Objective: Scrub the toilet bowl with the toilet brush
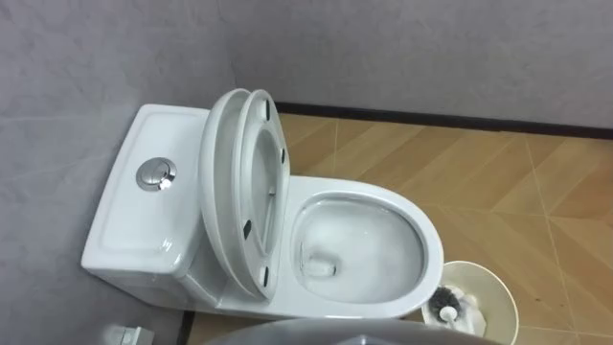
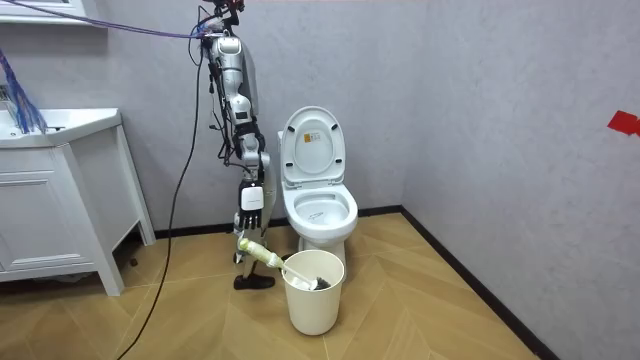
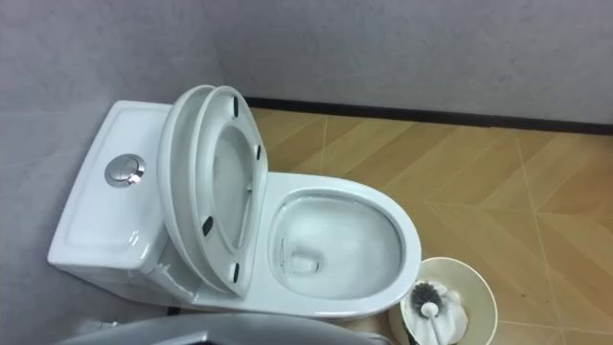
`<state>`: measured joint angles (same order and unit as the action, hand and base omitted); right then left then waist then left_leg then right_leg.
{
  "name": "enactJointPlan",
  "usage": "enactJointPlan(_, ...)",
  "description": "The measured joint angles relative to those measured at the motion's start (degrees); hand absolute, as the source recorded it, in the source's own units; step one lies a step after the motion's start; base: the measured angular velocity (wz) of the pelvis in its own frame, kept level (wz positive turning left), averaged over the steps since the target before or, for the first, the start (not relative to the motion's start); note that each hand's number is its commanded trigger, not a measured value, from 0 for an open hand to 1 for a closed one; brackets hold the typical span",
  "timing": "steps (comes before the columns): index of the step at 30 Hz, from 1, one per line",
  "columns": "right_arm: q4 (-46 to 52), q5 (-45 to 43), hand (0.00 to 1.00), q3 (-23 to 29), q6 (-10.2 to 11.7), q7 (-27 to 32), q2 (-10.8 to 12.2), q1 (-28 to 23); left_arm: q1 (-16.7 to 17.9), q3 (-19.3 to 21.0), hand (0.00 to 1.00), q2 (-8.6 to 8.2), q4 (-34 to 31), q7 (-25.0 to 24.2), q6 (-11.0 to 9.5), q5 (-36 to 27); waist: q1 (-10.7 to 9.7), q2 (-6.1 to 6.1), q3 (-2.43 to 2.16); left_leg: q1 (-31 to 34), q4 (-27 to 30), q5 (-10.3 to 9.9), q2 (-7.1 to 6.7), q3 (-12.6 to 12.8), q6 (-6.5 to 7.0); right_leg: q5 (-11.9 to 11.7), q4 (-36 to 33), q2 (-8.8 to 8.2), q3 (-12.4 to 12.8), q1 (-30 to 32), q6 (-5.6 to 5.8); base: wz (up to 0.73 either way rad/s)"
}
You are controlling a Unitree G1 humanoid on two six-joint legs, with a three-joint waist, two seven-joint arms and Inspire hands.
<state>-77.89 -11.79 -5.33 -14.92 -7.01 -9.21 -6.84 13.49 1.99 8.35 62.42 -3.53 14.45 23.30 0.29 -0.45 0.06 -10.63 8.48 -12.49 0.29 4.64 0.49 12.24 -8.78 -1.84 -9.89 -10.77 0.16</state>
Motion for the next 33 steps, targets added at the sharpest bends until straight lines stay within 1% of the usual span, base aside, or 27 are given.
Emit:
enactJointPlan(2, 0.0, -1.2, 0.0, 0.9, -0.1, 0.0, 0.0, 0.0, 0.1, 0.0, 0.0, -0.12, 0.0, 0.0, 0.1, 0.0, -0.2, 0.0, -0.02, 0.0, 0.0, 0.0, -0.03, -0.1, 0.0, 0.0, 0.0, -0.01, -0.1, -0.1, 0.0, 0.0)
enactJointPlan(4, 0.2, -1.8, 0.0, 0.9, -0.1, 0.3, 0.0, 0.0, 0.2, 0.0, 0.0, -0.2, -0.1, 0.1, 0.2, 0.0, 0.1, 0.01, -0.05, 0.0, 0.0, 0.0, 0.0, 0.0, 0.0, 0.0, 0.0, 0.04, 0.1, 0.0, 0.0, 0.0)
enactJointPlan(7, 0.3, -2.3, 0.0, 1.0, -0.1, 1.1, 0.0, 0.1, 0.2, 0.0, 0.0, -0.45, -0.1, 0.5, 0.4, 0.0, 0.0, 0.11, -0.18, 0.2, 0.0, 0.0, 0.02, 0.1, -0.04, 0.0, -0.1, 0.08, 0.3, 0.4, -0.01, -0.03)
enactJointPlan(9, 0.3, -2.3, 0.0, 1.7, -0.1, 2.4, 0.1, 0.0, 0.3, 0.0, 0.0, -0.51, -0.4, 0.7, 0.5, 0.0, -0.1, 0.0, -0.25, 0.1, 0.2, 0.0, 0.02, 0.0, -0.04, 0.0, -0.1, 0.07, 0.3, 0.4, -0.02, 0.0)
enactJointPlan(14, 1.0, -2.2, 0.0, 2.3, 0.1, 5.9, 0.3, -0.3, 0.3, 0.0, 0.0, -0.58, -0.6, 2.4, 0.4, -0.2, -0.3, -0.16, -0.25, -0.1, 0.2, 0.0, -0.03, 0.0, -0.01, 0.0, -0.1, 0.02, 0.5, 0.0, 0.0, 0.0)
enactJointPlan(16, 3.1, -2.2, 0.0, 3.0, 0.7, 7.7, 0.3, -1.1, -0.1, 0.0, 0.0, -0.58, -0.6, 3.3, 0.2, -0.1, -0.2, -0.19, -0.24, 0.0, 0.2, -0.1, -0.02, 0.0, 0.01, 0.0, -0.1, 0.03, 0.5, 0.1, 0.0, 0.0)
enactJointPlan(21, 7.5, -2.1, 0.0, 3.4, 3.4, 13.0, 0.3, -2.2, -0.2, -0.1, 0.0, -0.59, -0.7, 5.3, -0.9, -0.2, -0.3, -0.23, -0.18, 0.1, 0.1, -0.2, 0.07, 0.3, 0.03, 0.3, -0.9, 0.21, 1.7, 0.9, -0.12, -0.07)
enactJointPlan(23, 8.6, -2.1, 0.0, 3.5, 4.1, 15.0, 0.3, -2.4, -0.2, -0.2, 0.0, -0.6, -0.8, 6.0, -1.3, -0.2, -0.3, -0.22, -0.17, 0.1, 0.2, -0.4, 0.08, 0.3, 0.04, 0.4, -1.0, 0.24, 1.8, 0.9, -0.09, 0.0)
enactJointPlan(25, 9.5, -2.1, 0.0, 4.9, 5.4, 17.6, 0.3, -2.2, -0.2, -0.2, 0.0, -0.6, -0.8, 7.1, -2.1, -0.2, -0.4, -0.18, -0.18, 0.6, 0.2, -0.4, 0.09, 0.6, 0.06, 0.4, -1.1, 0.25, 2.1, 1.5, -0.08, -0.05)
enactJointPlan(27, 11.5, -2.0, 0.0, 5.9, 5.9, 19.7, 0.3, -2.4, -0.2, -0.1, 0.0, -0.59, -1.2, 7.6, -2.5, -0.1, -0.5, -0.13, -0.19, 1.5, 0.3, -0.4, 0.1, 0.7, 0.07, 0.4, -1.1, 0.25, 2.2, 2.5, -0.07, -0.05)
enactJointPlan(28, 11.9, -1.2, 0.0, 6.9, 6.8, 21.1, 0.3, -2.1, -0.2, 0.0, 0.0, -0.58, -1.6, 7.9, -2.5, -0.1, -0.5, -0.08, -0.2, 2.0, 0.4, -0.4, 0.1, 0.8, 0.07, 0.3, -1.2, 0.26, 2.3, 2.9, -0.08, 0.0)
enactJointPlan(33, 12.1, 4.0, 0.0, 9.6, 9.2, 25.9, 0.3, -0.6, -0.3, 0.1, 0.0, -0.46, -2.8, 9.2, -3.2, 0.0, -1.0, -0.03, -0.15, 3.4, 0.8, -0.4, 0.06, 1.0, 0.08, 0.1, -1.2, 0.21, 2.4, 4.0, -0.08, 0.0)
